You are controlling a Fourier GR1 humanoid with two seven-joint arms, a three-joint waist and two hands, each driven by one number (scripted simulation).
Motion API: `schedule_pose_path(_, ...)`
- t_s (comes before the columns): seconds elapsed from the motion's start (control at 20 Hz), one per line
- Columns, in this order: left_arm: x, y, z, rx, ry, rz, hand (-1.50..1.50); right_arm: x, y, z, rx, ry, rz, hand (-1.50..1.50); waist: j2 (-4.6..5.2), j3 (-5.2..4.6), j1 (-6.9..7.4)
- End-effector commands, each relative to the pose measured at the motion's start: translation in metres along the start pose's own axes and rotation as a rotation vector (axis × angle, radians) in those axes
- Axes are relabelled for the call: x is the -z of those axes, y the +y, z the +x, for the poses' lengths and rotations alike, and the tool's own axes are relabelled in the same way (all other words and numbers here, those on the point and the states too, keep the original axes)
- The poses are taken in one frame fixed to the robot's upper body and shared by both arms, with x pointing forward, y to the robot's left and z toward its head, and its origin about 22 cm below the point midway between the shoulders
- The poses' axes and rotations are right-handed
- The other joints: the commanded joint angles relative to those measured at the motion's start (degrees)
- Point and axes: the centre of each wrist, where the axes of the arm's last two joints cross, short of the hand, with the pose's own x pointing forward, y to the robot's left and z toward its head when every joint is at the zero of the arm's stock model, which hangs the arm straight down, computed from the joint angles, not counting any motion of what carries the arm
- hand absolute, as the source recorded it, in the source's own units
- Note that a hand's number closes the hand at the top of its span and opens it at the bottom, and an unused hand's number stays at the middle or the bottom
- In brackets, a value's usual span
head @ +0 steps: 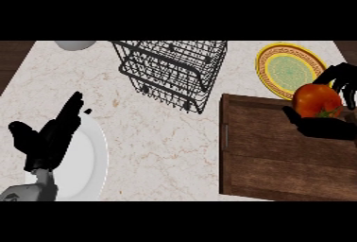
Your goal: Pick the tomato from the tray and place it in the tiered basket
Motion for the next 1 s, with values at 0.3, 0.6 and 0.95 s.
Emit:
schedule_pose_path(0.3, 0.003, 0.011, 0.013, -0.012, 0.003, -0.022, 0.00, 0.039, 0.003, 0.126, 0.066, -0.071, 0.074, 1.50, 0.17, 0.00, 1.01)
schedule_pose_path(0.6, 0.002, 0.008, 0.005, -0.007, -0.003, -0.018, 0.00, 0.058, 0.035, 0.181, 0.059, -0.067, 0.112, 1.50, 0.18, 0.02, 0.78)
schedule_pose_path(0.95, 0.004, 0.000, 0.013, 0.009, -0.027, -0.013, 0.00, 0.099, 0.077, 0.211, 0.093, -0.013, 0.124, 1.50, 0.32, 0.03, 1.19)
